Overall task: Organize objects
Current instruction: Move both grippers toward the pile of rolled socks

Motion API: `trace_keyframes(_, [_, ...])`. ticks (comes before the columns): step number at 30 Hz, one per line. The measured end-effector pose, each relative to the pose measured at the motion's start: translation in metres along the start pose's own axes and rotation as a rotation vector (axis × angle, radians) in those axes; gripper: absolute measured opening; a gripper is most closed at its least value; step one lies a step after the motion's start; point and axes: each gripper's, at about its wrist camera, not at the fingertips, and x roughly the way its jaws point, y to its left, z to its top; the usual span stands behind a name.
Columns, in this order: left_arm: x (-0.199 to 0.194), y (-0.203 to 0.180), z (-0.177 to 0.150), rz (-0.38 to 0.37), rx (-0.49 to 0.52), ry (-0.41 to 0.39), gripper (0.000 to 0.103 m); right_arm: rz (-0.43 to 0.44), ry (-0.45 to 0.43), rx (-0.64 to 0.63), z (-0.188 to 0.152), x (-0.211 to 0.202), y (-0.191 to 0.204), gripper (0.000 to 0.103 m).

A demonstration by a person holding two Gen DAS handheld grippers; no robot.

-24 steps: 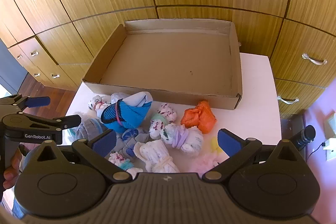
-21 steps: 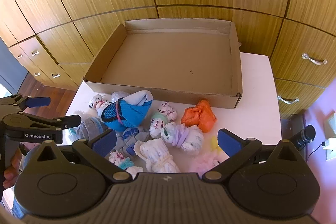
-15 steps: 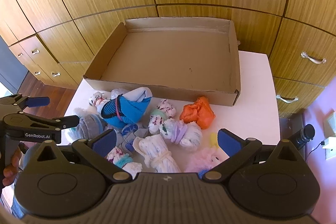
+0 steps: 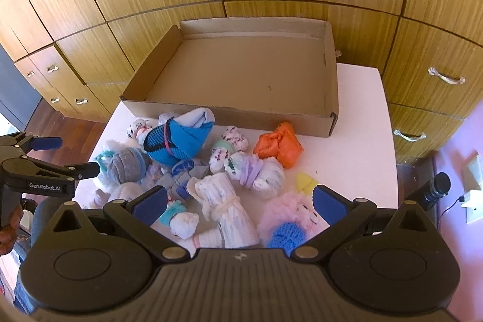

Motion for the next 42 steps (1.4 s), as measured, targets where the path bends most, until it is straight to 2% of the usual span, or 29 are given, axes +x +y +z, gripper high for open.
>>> trace_keyframes(9, [0.001,0.000,-0.013,-0.036,0.007,0.007,0.102,-0.017,-0.015,0.018,-0.009,-0.005,-0.010,0.102])
trace_keyframes(13, [-0.003,0.002,-0.033,-0.071,0.051,-0.016,0.102,-0.015,-0.055,0.028,-0.026,-0.015,-0.023,0.102])
trace_keyframes(15, [-0.006,0.003,-0.044,-0.056,0.084,-0.033,0.102,-0.017,-0.077,0.031,-0.040,-0.020,-0.033,0.101])
trace_keyframes(16, [-0.007,0.003,-0.049,-0.047,0.095,-0.040,0.102,-0.018,-0.085,0.033,-0.048,-0.021,-0.040,0.099])
trace_keyframes(20, [0.002,0.002,-0.059,-0.052,0.122,-0.033,0.102,-0.028,-0.076,0.067,-0.070,-0.013,-0.060,0.077])
trace_keyframes(22, [0.007,0.002,-0.065,-0.060,0.127,-0.016,0.100,-0.030,-0.072,0.073,-0.078,-0.010,-0.066,0.076])
trace_keyframes(24, [0.011,0.001,-0.070,-0.071,0.138,-0.013,0.100,-0.035,-0.082,0.042,-0.085,-0.011,-0.064,0.076])
trace_keyframes(28, [0.017,-0.006,-0.076,-0.045,0.201,-0.024,0.100,-0.002,-0.092,-0.021,-0.095,-0.006,-0.056,0.075])
trace_keyframes(33, [0.021,-0.004,-0.076,-0.085,0.178,-0.040,0.100,0.041,-0.090,-0.019,-0.096,0.004,-0.051,0.075])
trace_keyframes(35, [0.022,-0.002,-0.077,-0.097,0.169,-0.045,0.099,0.051,-0.082,-0.012,-0.098,0.007,-0.050,0.079])
trace_keyframes(38, [0.020,-0.002,-0.080,-0.119,0.164,-0.060,0.096,0.071,-0.076,0.004,-0.101,0.010,-0.048,0.082])
trace_keyframes(42, [0.020,-0.001,-0.082,-0.167,0.139,-0.082,0.087,0.093,-0.086,0.017,-0.105,0.011,-0.046,0.081])
